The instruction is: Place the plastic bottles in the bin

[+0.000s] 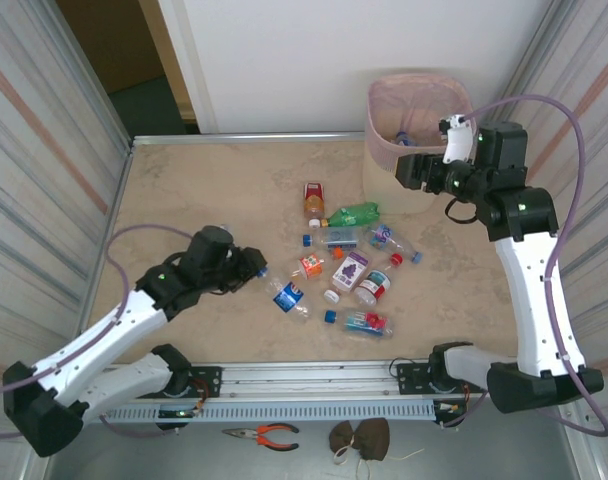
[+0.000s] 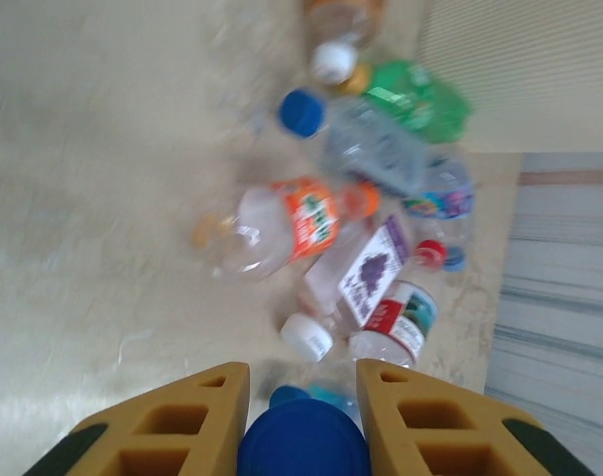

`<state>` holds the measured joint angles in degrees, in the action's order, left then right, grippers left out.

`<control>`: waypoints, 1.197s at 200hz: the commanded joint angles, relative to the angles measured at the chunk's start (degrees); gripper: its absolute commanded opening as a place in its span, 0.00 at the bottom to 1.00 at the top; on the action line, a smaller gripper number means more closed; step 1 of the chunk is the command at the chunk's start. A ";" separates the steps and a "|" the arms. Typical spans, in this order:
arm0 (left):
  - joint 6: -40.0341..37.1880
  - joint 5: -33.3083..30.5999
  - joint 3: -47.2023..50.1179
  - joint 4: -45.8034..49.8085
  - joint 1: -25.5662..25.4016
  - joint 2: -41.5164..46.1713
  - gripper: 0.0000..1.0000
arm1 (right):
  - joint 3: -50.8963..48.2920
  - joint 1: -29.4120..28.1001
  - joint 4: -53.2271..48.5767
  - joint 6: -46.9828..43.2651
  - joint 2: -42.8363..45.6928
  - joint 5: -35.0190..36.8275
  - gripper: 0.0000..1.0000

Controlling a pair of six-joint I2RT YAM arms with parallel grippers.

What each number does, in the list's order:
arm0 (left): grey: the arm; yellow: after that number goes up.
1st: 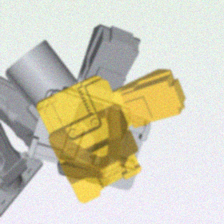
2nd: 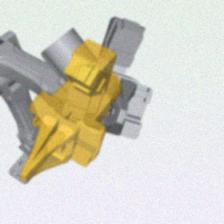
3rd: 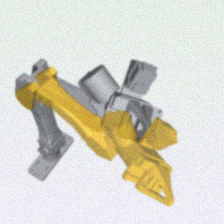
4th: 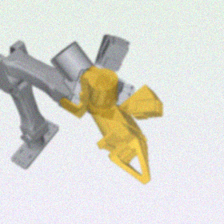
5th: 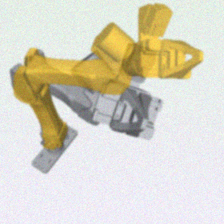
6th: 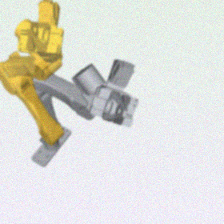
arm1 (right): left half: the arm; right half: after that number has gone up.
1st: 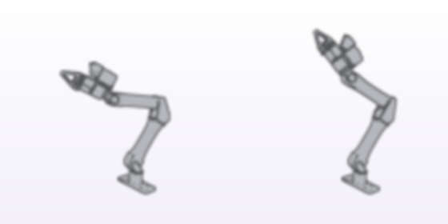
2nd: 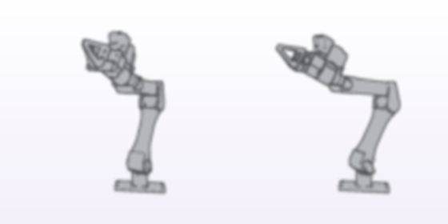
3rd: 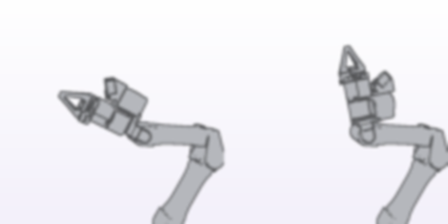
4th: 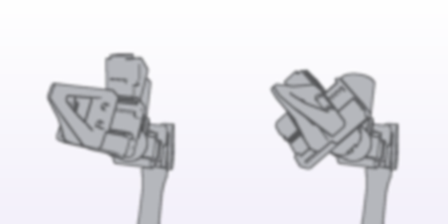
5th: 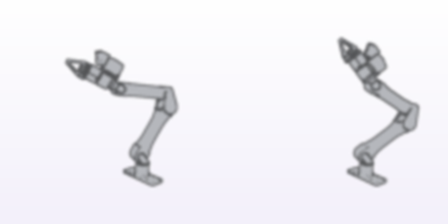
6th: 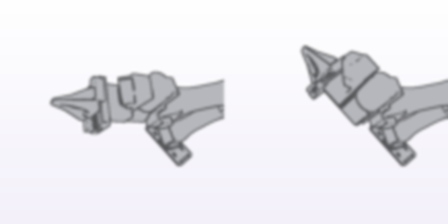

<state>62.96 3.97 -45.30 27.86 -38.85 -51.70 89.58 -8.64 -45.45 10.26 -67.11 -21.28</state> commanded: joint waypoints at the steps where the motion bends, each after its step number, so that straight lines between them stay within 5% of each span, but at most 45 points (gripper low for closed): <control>1: -17.87 4.03 -1.99 -5.23 3.08 3.00 0.11 | -2.75 -1.79 5.18 0.58 2.85 -5.47 0.71; 53: -32.96 22.48 -5.85 -19.68 10.40 1.89 0.00 | -10.56 -8.58 15.81 2.79 7.34 -11.91 0.71; 142: -54.28 50.11 -20.14 -24.87 10.46 -4.90 0.00 | -18.04 -25.79 27.09 -1.84 10.14 -14.12 0.77; 239: -56.06 56.76 -25.70 -27.31 10.38 -6.80 0.00 | -23.68 -41.01 37.34 -9.38 9.53 -9.61 0.86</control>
<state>8.29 57.93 -68.53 2.83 -28.56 -58.11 65.98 -47.42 -12.86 3.92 -57.71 -33.21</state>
